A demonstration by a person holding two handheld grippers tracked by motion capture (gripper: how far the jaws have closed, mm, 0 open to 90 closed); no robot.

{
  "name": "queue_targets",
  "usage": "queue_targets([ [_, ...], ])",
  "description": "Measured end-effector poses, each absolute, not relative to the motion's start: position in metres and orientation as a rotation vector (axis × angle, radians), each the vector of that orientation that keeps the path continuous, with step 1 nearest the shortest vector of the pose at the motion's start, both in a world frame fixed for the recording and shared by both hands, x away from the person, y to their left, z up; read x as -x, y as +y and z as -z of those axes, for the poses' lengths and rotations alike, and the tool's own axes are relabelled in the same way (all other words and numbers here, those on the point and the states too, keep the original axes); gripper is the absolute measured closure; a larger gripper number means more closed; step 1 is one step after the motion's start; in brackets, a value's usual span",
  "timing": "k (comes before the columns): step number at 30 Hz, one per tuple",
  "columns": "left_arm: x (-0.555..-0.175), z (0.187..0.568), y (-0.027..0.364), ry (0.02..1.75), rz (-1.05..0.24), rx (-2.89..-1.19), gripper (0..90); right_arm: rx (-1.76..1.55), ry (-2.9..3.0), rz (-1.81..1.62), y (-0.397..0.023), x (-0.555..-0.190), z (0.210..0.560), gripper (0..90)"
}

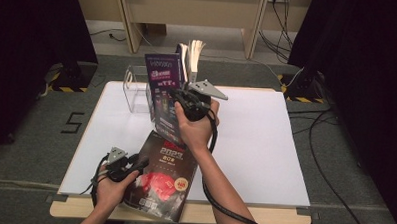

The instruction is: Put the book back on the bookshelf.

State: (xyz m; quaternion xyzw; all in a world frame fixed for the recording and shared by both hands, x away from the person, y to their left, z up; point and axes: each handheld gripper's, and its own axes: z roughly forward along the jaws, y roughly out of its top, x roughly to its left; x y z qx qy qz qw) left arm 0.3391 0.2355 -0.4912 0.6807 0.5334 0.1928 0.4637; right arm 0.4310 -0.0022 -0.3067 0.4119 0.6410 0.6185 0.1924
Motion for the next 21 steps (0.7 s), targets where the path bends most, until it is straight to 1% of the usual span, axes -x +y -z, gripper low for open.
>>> queue_targets([
  [10,-0.339,0.491,0.235,1.309,-0.468,-1.668,48.9,-1.17,1.727,-1.747,0.009,-0.455,0.292,84.3],
  [21,-0.34,0.493,0.235,1.308,-0.459,-1.674,49.0,-1.203,1.625,-1.749,0.016,-0.487,0.286,84.3],
])
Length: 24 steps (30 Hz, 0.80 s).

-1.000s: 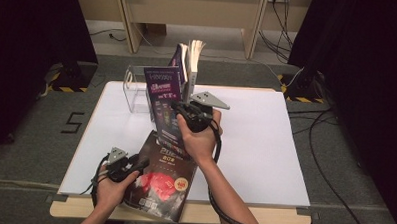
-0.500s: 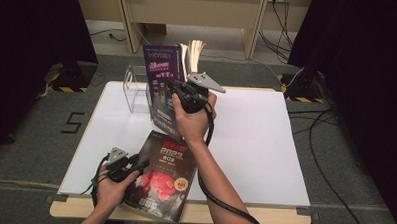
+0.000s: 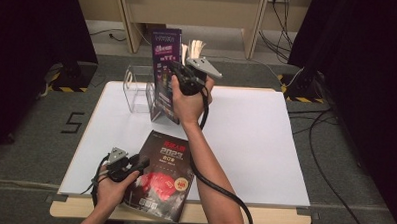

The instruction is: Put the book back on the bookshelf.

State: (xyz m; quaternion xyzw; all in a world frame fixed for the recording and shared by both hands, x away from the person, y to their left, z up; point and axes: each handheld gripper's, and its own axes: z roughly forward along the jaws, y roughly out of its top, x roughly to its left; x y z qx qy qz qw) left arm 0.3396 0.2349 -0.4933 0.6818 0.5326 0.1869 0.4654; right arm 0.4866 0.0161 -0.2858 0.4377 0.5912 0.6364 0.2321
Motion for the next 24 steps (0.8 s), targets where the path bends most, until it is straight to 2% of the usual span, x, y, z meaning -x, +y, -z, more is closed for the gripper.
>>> queue_targets([
  [10,-0.339,0.493,0.234,1.294,-0.454,-1.678,49.0,-1.23,1.585,-1.721,0.031,-0.512,0.293,84.1],
  [24,-0.34,0.494,0.236,1.296,-0.446,-1.674,48.9,-1.283,1.575,-1.634,0.05,-0.538,0.323,84.0],
])
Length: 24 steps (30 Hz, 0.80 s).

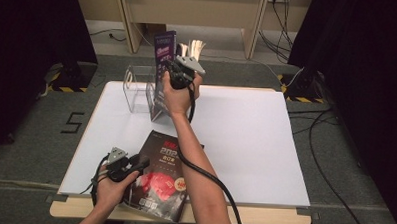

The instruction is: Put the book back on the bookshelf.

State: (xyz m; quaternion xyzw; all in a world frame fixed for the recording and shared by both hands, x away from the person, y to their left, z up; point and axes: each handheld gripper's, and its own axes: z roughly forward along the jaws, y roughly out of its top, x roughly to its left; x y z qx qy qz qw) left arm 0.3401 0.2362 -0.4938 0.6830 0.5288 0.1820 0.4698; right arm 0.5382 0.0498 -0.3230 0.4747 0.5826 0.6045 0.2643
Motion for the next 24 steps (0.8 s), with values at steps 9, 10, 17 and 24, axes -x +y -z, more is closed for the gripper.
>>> queue_targets([
  [9,-0.341,0.494,0.239,1.299,-0.448,-1.673,48.9,-1.28,1.599,-1.548,0.061,-0.544,0.343,83.6],
  [10,-0.341,0.494,0.238,1.301,-0.444,-1.671,48.9,-1.274,1.601,-1.543,0.061,-0.544,0.343,83.6],
  [17,-0.34,0.493,0.237,1.297,-0.447,-1.673,48.9,-1.269,1.655,-1.506,0.07,-0.543,0.353,83.2],
  [24,-0.341,0.493,0.238,1.297,-0.446,-1.671,49.0,-1.282,1.666,-1.49,0.074,-0.539,0.367,82.8],
])
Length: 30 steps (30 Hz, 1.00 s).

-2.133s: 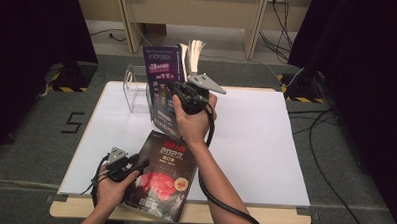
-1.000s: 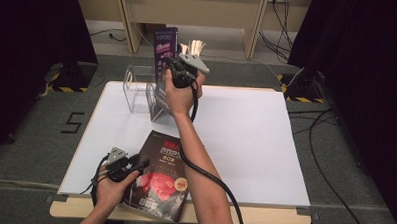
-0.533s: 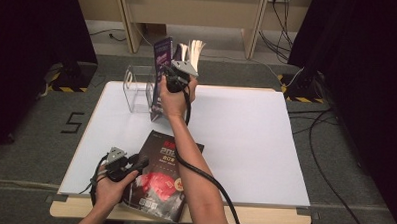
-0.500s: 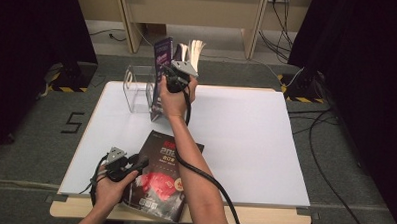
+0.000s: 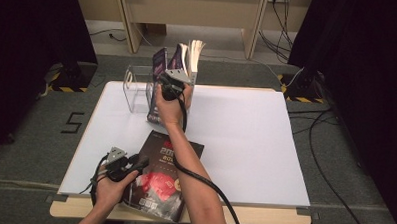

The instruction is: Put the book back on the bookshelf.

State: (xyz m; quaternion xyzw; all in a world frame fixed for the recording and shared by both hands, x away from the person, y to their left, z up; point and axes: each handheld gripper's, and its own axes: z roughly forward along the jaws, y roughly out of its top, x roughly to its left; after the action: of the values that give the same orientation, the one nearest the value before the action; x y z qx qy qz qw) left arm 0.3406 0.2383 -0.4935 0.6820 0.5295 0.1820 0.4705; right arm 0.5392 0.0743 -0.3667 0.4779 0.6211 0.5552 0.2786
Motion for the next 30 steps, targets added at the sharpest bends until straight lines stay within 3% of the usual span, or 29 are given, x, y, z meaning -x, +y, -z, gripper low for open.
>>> queue_targets([
  [10,-0.34,0.494,0.238,1.302,-0.443,-1.67,48.9,-1.276,1.664,-1.491,0.068,-0.533,0.365,75.1],
  [30,-0.34,0.493,0.235,1.297,-0.441,-1.677,48.9,-1.544,1.773,-1.351,0.05,-0.541,0.332,82.1],
])
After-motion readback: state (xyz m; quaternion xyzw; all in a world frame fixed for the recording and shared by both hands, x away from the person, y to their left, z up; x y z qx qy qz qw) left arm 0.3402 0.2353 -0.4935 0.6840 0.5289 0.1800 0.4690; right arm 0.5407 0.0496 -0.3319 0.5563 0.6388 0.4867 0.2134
